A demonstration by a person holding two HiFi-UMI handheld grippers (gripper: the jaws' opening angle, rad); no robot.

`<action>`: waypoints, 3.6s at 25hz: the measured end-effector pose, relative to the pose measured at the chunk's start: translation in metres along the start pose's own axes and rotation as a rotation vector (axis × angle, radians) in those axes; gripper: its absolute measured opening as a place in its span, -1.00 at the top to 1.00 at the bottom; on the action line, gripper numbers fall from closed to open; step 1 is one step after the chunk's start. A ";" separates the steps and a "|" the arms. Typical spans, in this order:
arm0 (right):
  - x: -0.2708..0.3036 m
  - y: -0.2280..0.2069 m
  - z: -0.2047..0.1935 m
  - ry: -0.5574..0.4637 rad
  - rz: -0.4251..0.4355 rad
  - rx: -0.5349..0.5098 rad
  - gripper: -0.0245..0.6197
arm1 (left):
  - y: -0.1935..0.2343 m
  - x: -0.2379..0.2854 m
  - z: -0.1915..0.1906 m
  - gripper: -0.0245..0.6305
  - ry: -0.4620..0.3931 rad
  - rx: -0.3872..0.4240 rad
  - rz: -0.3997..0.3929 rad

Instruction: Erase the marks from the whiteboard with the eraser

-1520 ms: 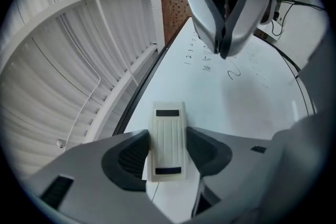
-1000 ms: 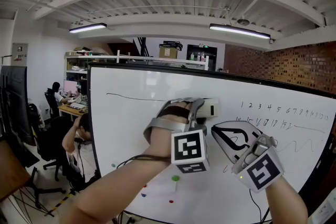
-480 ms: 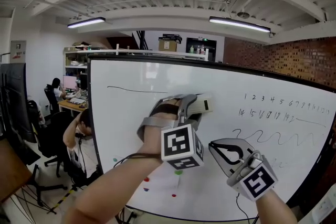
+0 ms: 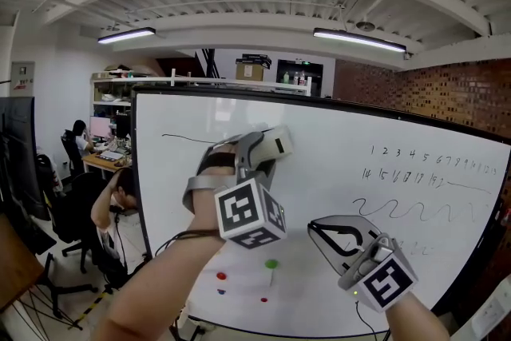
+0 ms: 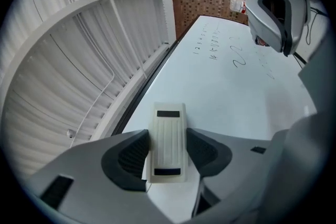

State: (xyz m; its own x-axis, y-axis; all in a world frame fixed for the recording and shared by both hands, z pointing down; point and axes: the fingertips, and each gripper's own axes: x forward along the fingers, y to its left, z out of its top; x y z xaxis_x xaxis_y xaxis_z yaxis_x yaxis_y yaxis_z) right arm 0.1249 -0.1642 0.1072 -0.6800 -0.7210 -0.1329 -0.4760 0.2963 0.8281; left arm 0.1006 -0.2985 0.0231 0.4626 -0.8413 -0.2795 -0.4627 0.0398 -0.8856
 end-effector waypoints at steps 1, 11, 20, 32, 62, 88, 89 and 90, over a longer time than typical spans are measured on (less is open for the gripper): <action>0.001 0.001 0.001 0.006 -0.004 0.000 0.88 | -0.004 0.000 0.004 0.19 -0.013 0.014 -0.006; 0.032 0.015 0.016 0.053 -0.059 0.027 0.88 | -0.012 -0.008 -0.010 0.18 -0.114 0.009 -0.112; 0.071 0.035 0.043 0.048 -0.062 0.020 0.88 | 0.044 -0.025 -0.106 0.16 -0.045 -0.130 -0.049; 0.082 0.036 0.039 0.065 -0.085 0.032 0.88 | 0.024 -0.027 -0.088 0.19 -0.093 -0.028 -0.048; -0.011 -0.052 -0.046 0.062 -0.149 0.047 0.88 | -0.047 0.018 0.051 0.17 -0.159 0.028 -0.249; 0.031 -0.050 0.008 -0.086 -0.121 -0.026 0.88 | 0.008 0.011 -0.013 0.18 -0.074 -0.163 -0.162; 0.031 -0.049 0.009 -0.085 -0.120 -0.025 0.88 | -0.001 0.010 -0.008 0.18 -0.086 -0.162 -0.187; 0.031 -0.048 0.009 -0.083 -0.119 -0.028 0.88 | -0.009 0.009 -0.005 0.18 -0.097 -0.150 -0.194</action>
State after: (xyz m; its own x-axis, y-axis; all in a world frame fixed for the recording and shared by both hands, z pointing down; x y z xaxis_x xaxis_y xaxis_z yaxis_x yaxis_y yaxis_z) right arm 0.1215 -0.1949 0.0583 -0.6641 -0.6954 -0.2746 -0.5412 0.1936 0.8183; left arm 0.1051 -0.3095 0.0299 0.6205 -0.7695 -0.1509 -0.4620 -0.2033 -0.8633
